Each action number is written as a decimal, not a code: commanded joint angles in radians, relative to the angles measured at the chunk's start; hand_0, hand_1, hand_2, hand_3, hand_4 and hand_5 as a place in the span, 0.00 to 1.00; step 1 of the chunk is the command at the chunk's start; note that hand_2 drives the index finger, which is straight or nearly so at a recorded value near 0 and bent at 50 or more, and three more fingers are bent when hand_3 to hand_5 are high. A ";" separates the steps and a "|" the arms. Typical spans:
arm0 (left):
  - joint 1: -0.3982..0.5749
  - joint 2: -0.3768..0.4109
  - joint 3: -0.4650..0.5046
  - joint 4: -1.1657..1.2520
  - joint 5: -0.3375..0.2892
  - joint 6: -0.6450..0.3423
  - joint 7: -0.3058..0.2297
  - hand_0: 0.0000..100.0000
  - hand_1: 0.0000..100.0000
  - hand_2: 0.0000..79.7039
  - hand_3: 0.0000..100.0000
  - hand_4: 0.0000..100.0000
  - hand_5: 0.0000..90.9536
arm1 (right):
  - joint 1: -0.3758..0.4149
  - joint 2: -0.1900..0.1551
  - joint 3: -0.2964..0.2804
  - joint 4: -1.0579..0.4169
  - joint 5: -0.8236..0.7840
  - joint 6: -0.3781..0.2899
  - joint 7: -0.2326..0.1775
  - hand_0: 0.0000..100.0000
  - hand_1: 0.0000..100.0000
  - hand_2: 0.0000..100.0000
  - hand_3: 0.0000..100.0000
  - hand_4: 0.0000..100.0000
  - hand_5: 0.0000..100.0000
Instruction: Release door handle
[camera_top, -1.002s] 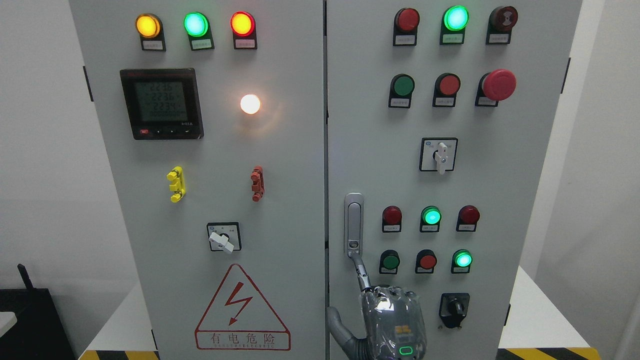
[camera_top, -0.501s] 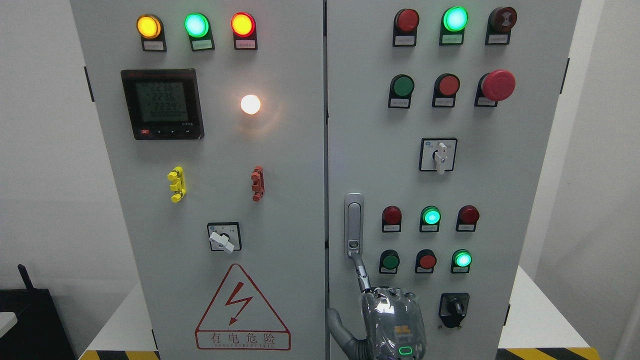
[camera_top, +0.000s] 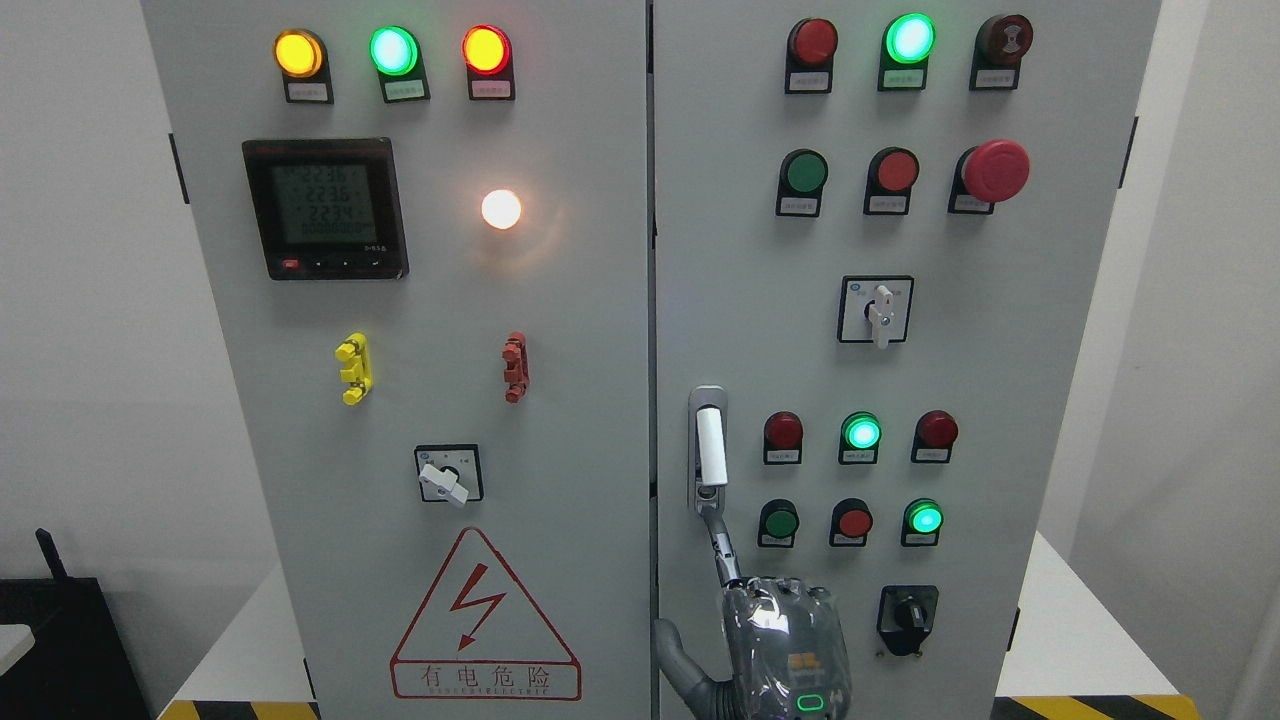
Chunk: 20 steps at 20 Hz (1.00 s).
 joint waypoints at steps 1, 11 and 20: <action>-0.026 0.000 0.017 0.000 0.000 0.001 0.000 0.12 0.39 0.00 0.00 0.00 0.00 | 0.000 0.000 0.001 0.002 0.000 -0.001 0.000 0.34 0.29 0.00 1.00 1.00 1.00; -0.026 0.000 0.017 0.000 0.000 0.001 0.000 0.12 0.39 0.00 0.00 0.00 0.00 | -0.009 0.000 0.001 -0.016 -0.002 -0.002 -0.008 0.35 0.29 0.00 1.00 0.98 1.00; -0.026 0.000 0.017 0.000 0.000 0.001 0.000 0.12 0.39 0.00 0.00 0.00 0.00 | 0.000 0.006 0.004 -0.030 -0.002 -0.005 -0.012 0.35 0.29 0.00 1.00 1.00 1.00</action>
